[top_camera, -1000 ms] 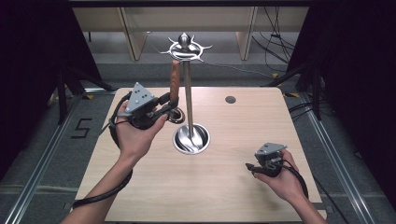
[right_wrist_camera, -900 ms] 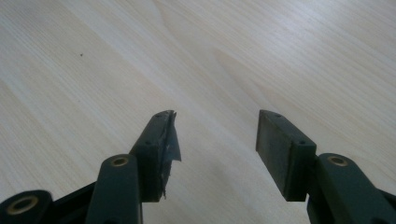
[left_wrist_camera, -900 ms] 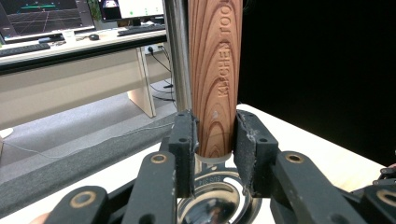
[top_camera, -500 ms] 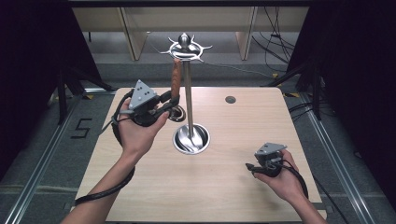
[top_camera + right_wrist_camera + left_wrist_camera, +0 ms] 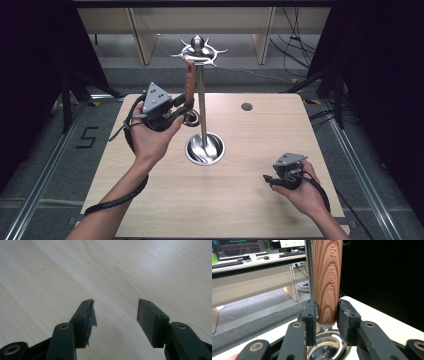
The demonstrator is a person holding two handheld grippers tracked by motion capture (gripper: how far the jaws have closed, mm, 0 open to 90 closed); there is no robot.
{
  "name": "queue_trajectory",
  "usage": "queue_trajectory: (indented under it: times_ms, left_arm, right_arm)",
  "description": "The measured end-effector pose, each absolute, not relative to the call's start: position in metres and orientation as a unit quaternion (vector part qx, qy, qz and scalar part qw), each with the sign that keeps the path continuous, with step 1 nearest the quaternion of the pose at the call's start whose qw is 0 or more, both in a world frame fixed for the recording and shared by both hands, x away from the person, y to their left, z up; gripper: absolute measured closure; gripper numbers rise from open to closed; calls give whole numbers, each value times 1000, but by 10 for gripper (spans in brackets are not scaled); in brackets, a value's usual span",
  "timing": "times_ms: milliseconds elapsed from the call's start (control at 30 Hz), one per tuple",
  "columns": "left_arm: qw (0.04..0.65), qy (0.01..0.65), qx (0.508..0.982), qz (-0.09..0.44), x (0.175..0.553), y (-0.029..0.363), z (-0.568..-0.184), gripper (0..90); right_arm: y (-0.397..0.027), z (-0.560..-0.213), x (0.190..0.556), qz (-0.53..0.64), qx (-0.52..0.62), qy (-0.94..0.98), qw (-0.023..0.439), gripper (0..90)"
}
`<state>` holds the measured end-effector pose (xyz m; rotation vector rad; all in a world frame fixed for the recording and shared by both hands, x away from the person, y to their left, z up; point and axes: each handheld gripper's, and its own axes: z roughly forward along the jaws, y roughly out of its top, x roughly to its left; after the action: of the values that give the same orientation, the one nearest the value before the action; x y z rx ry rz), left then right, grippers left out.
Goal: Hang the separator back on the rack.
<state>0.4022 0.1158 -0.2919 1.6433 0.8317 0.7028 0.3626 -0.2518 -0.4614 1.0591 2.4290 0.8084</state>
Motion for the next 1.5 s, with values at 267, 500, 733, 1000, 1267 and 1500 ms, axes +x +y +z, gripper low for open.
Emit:
queue_trajectory:
  times_ms: [267, 500, 733, 1000, 1267, 1500]
  left_arm:
    - [551, 354, 695, 296, 407, 113, -296, 686]
    - [553, 354, 695, 294, 409, 114, -298, 683]
    - [568, 341, 691, 289, 407, 124, -297, 575]
    - [575, 354, 686, 272, 392, 157, -297, 486]
    - [562, 372, 688, 268, 376, 187, -309, 429]
    - [549, 395, 686, 268, 366, 210, -326, 404]
  right_arm:
    - [-252, -461, 362, 287, 377, 862, 183, 477]
    - [-252, -462, 362, 287, 377, 862, 183, 476]
    - [-252, -462, 362, 288, 378, 861, 183, 475]
    - [-252, -461, 362, 293, 381, 857, 185, 470]
    - [-252, -461, 362, 294, 382, 856, 187, 467]
    - [-253, -461, 362, 293, 384, 855, 187, 463]
